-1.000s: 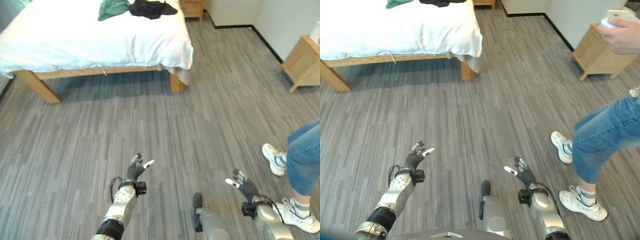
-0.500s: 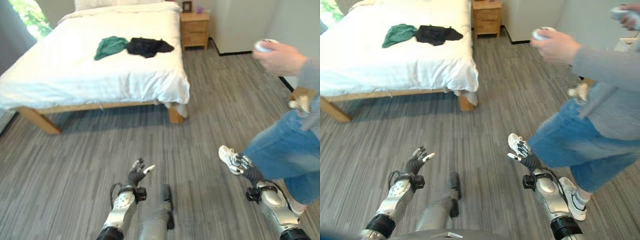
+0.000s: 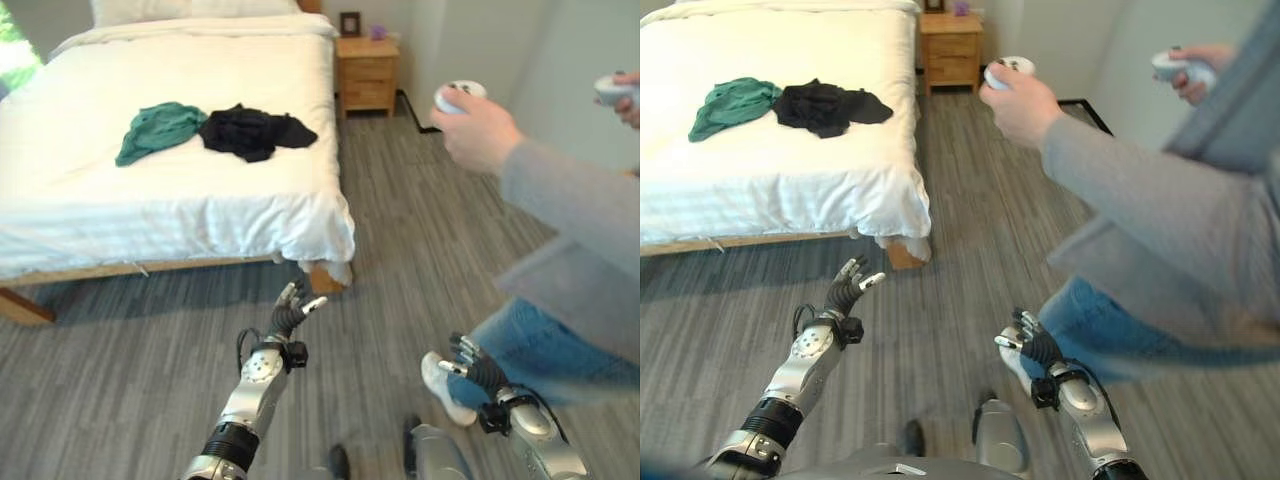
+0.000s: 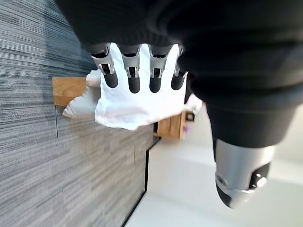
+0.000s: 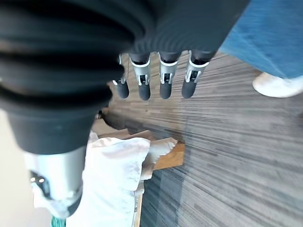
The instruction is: Pick up bed clothes into laundry basket.
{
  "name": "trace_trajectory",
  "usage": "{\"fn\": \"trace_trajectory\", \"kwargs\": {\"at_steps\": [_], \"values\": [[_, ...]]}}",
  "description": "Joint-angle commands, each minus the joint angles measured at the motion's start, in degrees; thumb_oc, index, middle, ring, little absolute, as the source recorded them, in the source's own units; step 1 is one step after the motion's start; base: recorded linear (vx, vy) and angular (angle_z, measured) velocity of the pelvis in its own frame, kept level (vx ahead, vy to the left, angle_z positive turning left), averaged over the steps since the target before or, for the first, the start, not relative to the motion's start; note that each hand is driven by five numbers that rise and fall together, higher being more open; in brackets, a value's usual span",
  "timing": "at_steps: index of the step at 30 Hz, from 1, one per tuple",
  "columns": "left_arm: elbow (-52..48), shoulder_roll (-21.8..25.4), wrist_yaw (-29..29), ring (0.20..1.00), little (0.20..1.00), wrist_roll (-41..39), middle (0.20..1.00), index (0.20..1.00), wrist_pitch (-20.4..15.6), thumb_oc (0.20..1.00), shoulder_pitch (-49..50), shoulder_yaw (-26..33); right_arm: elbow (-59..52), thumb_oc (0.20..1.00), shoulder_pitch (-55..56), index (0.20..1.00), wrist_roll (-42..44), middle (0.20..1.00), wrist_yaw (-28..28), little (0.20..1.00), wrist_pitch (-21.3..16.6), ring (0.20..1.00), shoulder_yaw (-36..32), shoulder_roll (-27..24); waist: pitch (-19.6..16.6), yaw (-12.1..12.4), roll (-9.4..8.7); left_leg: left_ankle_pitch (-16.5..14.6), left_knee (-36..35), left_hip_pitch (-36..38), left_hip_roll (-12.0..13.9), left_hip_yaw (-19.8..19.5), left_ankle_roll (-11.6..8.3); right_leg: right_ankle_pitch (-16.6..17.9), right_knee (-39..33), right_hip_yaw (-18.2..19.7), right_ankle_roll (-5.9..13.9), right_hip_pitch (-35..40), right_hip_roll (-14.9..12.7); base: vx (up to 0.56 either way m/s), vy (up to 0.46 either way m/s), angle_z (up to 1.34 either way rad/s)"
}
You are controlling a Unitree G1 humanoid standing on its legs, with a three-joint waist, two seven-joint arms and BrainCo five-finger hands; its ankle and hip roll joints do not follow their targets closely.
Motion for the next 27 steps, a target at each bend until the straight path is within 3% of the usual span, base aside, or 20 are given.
{"fn": "trace_trajectory", "kwargs": {"at_steps": [1, 7, 11, 17, 18, 20, 22, 23, 27], "values": [[-1.58, -1.30, -2.71, 1.000, 1.000, 0.21, 1.000, 1.000, -3.47, 1.000, -1.73, -1.18, -2.21, 1.000, -2.92, 1.000, 2.53, 1.000, 2.01, 1.000, -3.63, 1.000, -2.27, -1.82, -0.39, 0.88, 3.00, 4.93, -1.78, -2.03, 3.22, 4.55, -3.09, 5.60, -2.91, -3.99, 0.54, 12.07, 2.01, 0.20, -0.171, 0.68], [-2.16, -1.59, -4.42, 1.000, 1.000, -0.98, 1.000, 1.000, -3.52, 1.000, 0.28, -2.41, -1.81, 1.000, -2.51, 1.000, 4.56, 1.000, 1.55, 1.000, -5.57, 1.000, -4.04, -1.67, -1.43, 1.02, 4.40, 6.14, -2.35, -3.11, 3.43, 2.78, -4.15, 5.42, -5.23, -5.80, -0.23, 13.82, 2.75, 0.06, -0.081, 0.19], [-2.22, -3.39, -3.71, 1.000, 1.000, -5.03, 1.000, 1.000, -3.47, 1.000, -0.01, -3.58, -2.25, 1.000, -2.45, 1.000, 3.61, 1.000, 1.73, 1.000, -5.69, 1.000, -3.17, -2.24, -1.21, 0.86, 4.18, 5.85, -2.50, -2.86, 3.62, 2.84, -4.38, 5.27, -5.20, -5.51, -0.83, 13.86, 3.63, 0.01, -0.049, -0.15], [-2.66, -1.72, -4.92, 1.000, 1.000, -0.87, 1.000, 1.000, -3.11, 1.000, -0.99, -5.46, -2.99, 1.000, -1.24, 1.000, 2.87, 1.000, 2.15, 1.000, -5.71, 1.000, -3.56, -2.89, -1.28, 0.66, 3.42, 5.61, -2.50, -1.79, 4.57, 3.84, -4.90, 5.53, -6.65, -5.07, -0.89, 14.74, 4.82, 0.02, -0.073, -0.04], [-8.70, 3.04, -3.54, 1.000, 1.000, -2.93, 1.000, 1.000, -2.21, 1.000, 6.55, 5.71, -2.93, 1.000, 0.37, 1.000, 15.97, 1.000, -2.44, 1.000, -7.79, 1.000, -13.36, 2.61, -1.69, 1.23, 5.08, 4.27, -0.84, -1.59, 5.89, 8.81, -4.55, 4.21, -3.70, -7.97, 0.70, 15.87, 1.55, -0.06, -0.172, -0.22], [-7.71, -0.52, -3.73, 1.000, 1.000, -11.68, 1.000, 1.000, -1.78, 1.000, 3.09, 2.38, -2.32, 1.000, 1.61, 1.000, 21.57, 1.000, -2.04, 1.000, -7.27, 1.000, -13.56, 4.51, -2.58, 0.01, 4.61, 5.02, -0.97, -1.32, 6.29, 8.60, -4.81, 3.46, -4.44, -8.46, 0.08, 17.05, 2.37, -0.05, -0.140, -0.12], [-7.98, -1.24, -3.62, 1.000, 1.000, -13.06, 1.000, 1.000, -1.71, 1.000, 2.72, 2.19, -2.13, 1.000, 2.01, 1.000, 21.15, 1.000, -1.87, 1.000, -7.14, 1.000, -13.12, 4.38, -2.73, -0.21, 4.52, 5.19, -1.02, -1.29, 6.32, 8.49, -4.89, 3.48, -4.51, -8.62, -0.05, 17.20, 2.43, 0.00, -0.019, 0.00], [-8.41, -1.34, -3.78, 1.000, 1.000, -12.84, 1.000, 1.000, -1.89, 1.000, 2.29, 2.29, -2.16, 1.000, 3.44, 1.000, 14.67, 1.000, -1.51, 1.000, -6.17, 1.000, -12.70, 2.51, -3.13, -0.50, 4.43, 5.35, -1.28, -1.18, 6.29, 8.24, -5.03, 3.70, -4.97, -8.94, -0.11, 17.43, 2.43, 0.00, 0.000, 0.00], [-8.74, 0.68, -3.10, 1.000, 1.000, -6.83, 1.000, 1.000, -1.82, 1.000, 2.92, 4.39, -3.29, 1.000, 4.24, 1.000, 5.68, 1.000, -1.47, 1.000, -5.19, 1.000, -13.46, -1.09, -3.24, -0.40, 4.40, 5.12, -1.68, -1.09, 5.93, 7.35, -4.83, 3.68, -4.99, -9.35, 0.15, 17.79, 1.91, 0.02, 0.024, -0.01]]}}
